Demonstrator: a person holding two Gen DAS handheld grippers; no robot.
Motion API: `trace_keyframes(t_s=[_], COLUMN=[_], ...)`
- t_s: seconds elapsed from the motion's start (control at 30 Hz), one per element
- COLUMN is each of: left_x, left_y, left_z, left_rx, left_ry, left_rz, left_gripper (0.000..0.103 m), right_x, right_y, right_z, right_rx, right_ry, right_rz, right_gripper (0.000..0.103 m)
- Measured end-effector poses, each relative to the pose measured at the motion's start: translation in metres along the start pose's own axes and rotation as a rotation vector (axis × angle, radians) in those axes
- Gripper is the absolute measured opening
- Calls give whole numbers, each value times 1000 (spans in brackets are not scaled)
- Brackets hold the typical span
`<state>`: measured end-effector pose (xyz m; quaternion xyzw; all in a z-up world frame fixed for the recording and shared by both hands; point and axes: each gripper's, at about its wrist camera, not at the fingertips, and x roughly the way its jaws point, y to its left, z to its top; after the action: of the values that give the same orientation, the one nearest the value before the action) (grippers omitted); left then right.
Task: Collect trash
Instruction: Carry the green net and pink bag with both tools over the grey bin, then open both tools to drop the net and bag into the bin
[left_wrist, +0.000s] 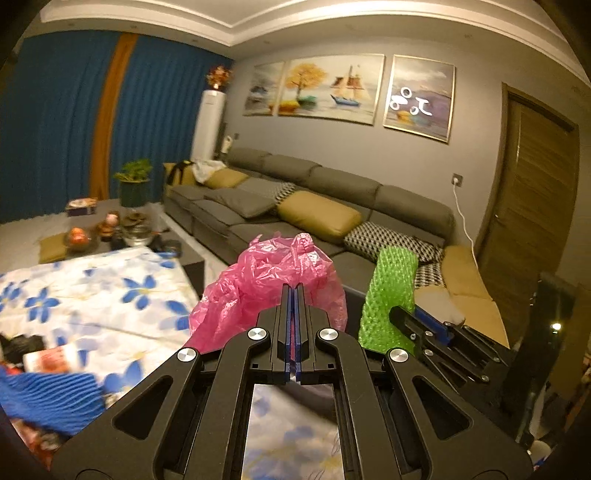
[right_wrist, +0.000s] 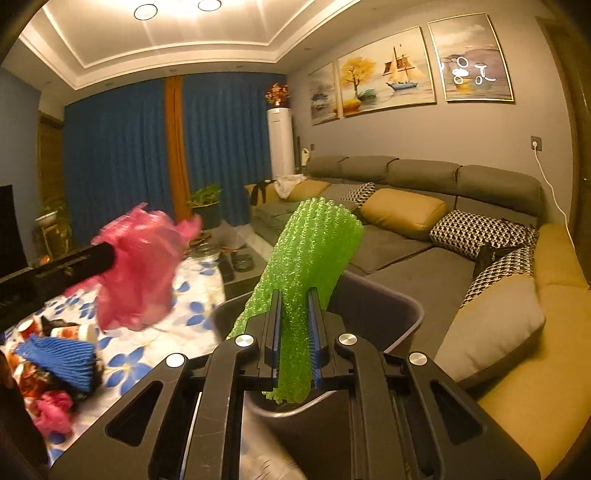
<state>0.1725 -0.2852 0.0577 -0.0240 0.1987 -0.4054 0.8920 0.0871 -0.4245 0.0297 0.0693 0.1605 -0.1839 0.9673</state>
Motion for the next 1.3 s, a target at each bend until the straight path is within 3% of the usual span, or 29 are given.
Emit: trace_keyframes(t_s=[0.23,0.57,1.17,1.3], left_x=[57,100,126,124], left_y=[4,13,16,10], left_z=[-2,-2,-14,-14], left_rx=[-44,-64,-34,-27], left_ry=[55,103,162,171], left_rz=[-53,-75,-68,-61], left_gripper=[0,1,1,9], right_x=[21,43,64,67], right_y=[-12,-9,-16,-16], right_z=[-3,-7,-7,-5], right_rx=[9,4,8,8], right_ry=[5,27,62,68], right_rz=[-29,-38,-63,-65], right_gripper=[16,18,26,38])
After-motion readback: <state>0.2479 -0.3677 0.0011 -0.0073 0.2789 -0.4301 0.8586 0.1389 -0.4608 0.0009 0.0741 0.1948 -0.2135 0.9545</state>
